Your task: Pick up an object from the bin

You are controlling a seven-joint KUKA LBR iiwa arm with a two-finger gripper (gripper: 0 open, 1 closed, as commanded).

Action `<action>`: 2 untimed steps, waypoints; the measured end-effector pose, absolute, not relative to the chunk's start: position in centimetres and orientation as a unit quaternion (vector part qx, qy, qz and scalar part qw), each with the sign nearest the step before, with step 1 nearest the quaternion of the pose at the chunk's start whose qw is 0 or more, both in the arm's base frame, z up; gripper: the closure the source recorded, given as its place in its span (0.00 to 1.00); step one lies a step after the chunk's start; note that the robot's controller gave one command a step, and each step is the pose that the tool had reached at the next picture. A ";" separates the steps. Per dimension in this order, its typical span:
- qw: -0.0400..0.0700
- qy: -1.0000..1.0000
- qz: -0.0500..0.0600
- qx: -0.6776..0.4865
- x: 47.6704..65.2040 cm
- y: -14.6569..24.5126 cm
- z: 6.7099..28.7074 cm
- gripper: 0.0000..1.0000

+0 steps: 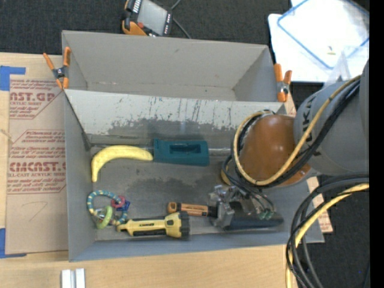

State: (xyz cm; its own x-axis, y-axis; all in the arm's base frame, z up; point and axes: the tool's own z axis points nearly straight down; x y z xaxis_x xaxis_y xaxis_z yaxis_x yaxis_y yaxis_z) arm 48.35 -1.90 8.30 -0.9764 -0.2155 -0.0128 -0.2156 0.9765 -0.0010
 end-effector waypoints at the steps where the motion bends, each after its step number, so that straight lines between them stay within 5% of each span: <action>1: 0.009 0.995 0.001 -0.101 48.4 -3.4 8.7 1.00; 2: 0.004 0.994 0.001 -0.107 48.2 -2.3 18.5 1.00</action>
Offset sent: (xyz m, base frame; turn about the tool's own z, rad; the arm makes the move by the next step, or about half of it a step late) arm 0.0000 0.0001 0.1431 -0.0011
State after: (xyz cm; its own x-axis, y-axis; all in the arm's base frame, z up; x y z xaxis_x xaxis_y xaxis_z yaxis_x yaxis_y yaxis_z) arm 48.23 -2.30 18.45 -0.9771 -0.2124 -0.0086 -0.2124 0.9772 0.0018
